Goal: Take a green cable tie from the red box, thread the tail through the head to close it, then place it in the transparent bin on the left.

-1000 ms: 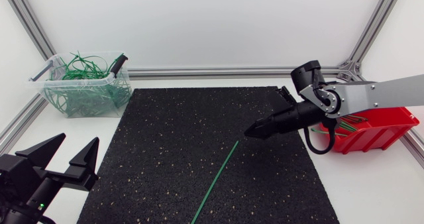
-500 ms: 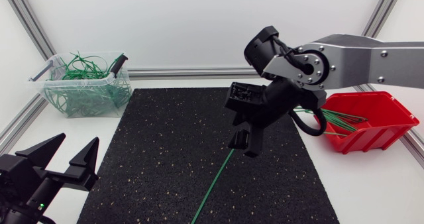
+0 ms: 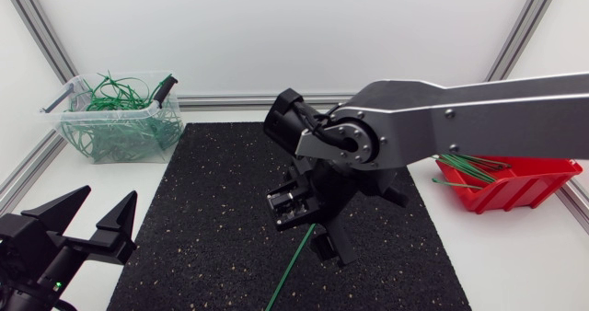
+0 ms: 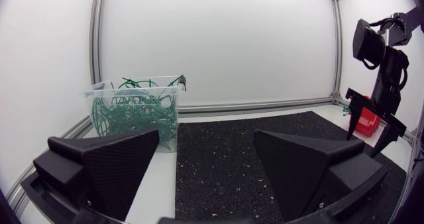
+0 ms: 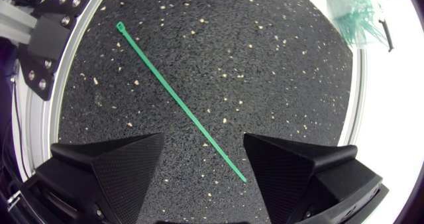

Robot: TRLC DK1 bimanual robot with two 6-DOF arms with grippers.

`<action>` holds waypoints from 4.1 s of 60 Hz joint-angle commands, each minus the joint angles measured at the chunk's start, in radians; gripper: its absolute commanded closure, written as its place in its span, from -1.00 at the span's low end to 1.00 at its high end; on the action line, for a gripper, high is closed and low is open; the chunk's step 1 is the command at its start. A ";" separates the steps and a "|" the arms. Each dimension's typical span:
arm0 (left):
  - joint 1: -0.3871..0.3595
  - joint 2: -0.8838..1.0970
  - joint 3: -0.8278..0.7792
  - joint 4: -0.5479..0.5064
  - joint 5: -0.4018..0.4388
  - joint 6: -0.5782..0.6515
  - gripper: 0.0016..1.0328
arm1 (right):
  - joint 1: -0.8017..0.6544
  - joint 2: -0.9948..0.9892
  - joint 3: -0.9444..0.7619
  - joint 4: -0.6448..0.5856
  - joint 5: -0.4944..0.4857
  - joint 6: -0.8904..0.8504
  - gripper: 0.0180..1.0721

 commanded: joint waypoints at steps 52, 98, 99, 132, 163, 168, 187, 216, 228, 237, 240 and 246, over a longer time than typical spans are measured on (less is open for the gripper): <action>-0.012 0.033 -0.038 -0.029 -0.004 -0.020 -0.93 | 0.208 0.263 0.035 0.020 0.118 -0.146 -0.09; -0.018 0.050 -0.038 -0.027 -0.009 -0.020 -0.93 | 0.175 0.252 -0.045 0.107 0.135 -0.178 0.52; -0.018 0.050 -0.038 -0.027 -0.009 -0.020 -0.93 | 0.175 0.252 -0.043 0.107 0.133 -0.178 0.53; -0.020 0.050 -0.038 -0.027 -0.009 -0.020 -0.93 | 0.162 0.221 -0.051 0.129 0.119 -0.169 0.89; -0.018 0.044 -0.039 -0.018 -0.007 -0.017 -0.93 | 0.134 0.067 -0.076 0.226 0.103 0.032 0.89; -0.024 0.036 -0.039 -0.016 -0.004 -0.017 -0.93 | 0.123 0.045 -0.086 0.249 0.109 0.092 0.89; -0.020 0.082 0.028 -0.010 0.048 -0.034 -0.93 | 0.116 -0.052 -0.123 0.299 0.158 0.285 0.89; 0.145 0.426 0.295 -0.050 0.306 -0.218 -0.93 | 0.096 -0.157 -0.115 0.292 0.167 0.520 0.89; 0.125 0.512 0.376 -0.053 0.393 -0.339 -0.93 | 0.062 -0.168 -0.046 0.239 0.156 0.631 0.89; 0.031 0.575 0.425 -0.041 0.393 -0.419 -0.93 | 0.054 -0.168 0.003 0.207 0.145 0.706 0.89; 0.010 0.603 0.447 -0.041 0.399 -0.444 -0.93 | 0.051 -0.171 0.015 0.203 0.144 0.721 0.89; -0.036 0.649 0.488 -0.033 0.402 -0.486 -0.93 | 0.025 -0.171 0.046 0.189 0.115 0.759 0.89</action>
